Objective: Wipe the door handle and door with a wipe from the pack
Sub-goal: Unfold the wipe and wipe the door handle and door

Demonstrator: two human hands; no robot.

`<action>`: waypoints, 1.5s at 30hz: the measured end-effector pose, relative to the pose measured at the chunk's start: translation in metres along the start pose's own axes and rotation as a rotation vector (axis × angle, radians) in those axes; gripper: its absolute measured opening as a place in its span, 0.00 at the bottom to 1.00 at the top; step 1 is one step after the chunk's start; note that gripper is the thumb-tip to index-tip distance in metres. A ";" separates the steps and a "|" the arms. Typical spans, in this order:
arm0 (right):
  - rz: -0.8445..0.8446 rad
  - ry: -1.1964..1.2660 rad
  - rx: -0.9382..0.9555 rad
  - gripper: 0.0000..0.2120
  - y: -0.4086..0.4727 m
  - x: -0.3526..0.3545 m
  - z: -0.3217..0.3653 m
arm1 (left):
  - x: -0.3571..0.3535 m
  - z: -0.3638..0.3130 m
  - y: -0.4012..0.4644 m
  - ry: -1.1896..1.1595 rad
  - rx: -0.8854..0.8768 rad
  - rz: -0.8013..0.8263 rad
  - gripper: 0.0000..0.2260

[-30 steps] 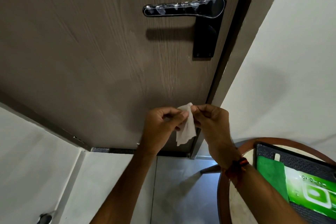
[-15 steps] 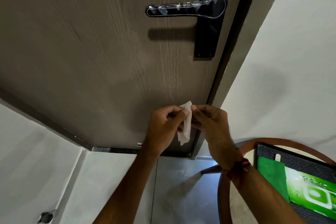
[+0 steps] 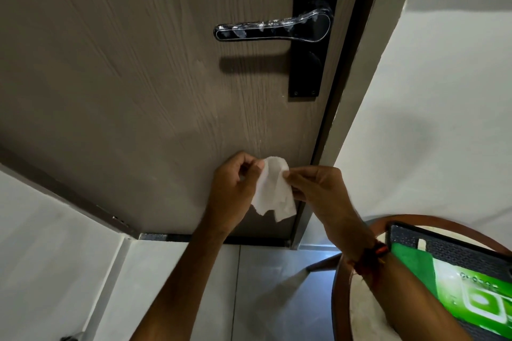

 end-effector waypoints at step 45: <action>-0.041 -0.560 0.505 0.19 0.058 0.023 0.193 | -0.043 -0.139 -0.020 -0.131 -0.451 -0.388 0.25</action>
Point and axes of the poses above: each hand's wrist, its own y-axis towards the middle knuckle, its own x-axis out of the back of the hand, z = x × y, the point moved 2 cm from there along y, towards the middle knuckle, and after that the axes turned 15 degrees about x, right-handed, at the moved point
